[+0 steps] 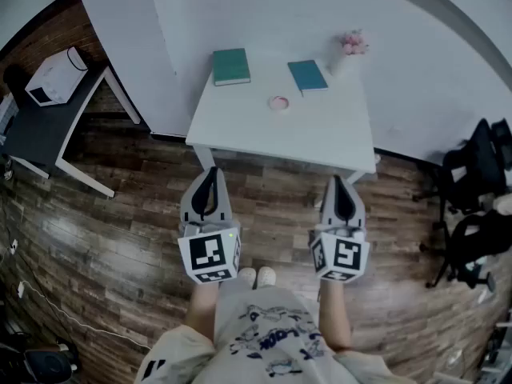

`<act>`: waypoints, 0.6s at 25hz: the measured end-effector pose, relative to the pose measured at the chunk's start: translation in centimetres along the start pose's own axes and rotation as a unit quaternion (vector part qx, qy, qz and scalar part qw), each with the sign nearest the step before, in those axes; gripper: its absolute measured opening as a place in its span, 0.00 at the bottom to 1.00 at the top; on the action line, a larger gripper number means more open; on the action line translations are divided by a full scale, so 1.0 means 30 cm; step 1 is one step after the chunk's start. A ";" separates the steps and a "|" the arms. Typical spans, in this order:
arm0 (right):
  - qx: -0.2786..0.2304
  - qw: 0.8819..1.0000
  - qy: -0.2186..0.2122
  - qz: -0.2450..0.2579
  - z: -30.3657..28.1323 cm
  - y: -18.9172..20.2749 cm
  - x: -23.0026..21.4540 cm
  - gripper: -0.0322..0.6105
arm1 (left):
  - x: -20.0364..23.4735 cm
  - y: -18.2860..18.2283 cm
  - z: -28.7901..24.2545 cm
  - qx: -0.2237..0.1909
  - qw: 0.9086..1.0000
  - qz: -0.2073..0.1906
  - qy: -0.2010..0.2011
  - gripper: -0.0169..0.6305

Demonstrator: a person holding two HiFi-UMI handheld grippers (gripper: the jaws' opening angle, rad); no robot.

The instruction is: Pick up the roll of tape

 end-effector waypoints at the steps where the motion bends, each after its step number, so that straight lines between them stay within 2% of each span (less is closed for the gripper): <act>1: 0.000 1.000 0.000 0.000 -0.003 0.003 0.000 0.05 | 0.001 -0.002 -0.001 -0.001 1.000 0.003 0.000 0.03; 11: 0.000 1.000 -0.004 0.000 -0.023 0.014 -0.001 0.05 | -0.007 0.000 -0.021 0.001 1.000 -0.005 0.002 0.03; 15: 0.002 1.000 -0.007 -0.003 -0.035 0.015 -0.006 0.05 | -0.017 -0.005 -0.032 0.002 1.000 0.013 0.002 0.03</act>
Point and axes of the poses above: the fingertips, and each gripper's own axes: z backward along the fingers, x to its left, y out of its underside, the point moved 3 cm from there along z, backward along the fingers, and after that the axes turned 8 degrees about x, right-handed, at the moved point
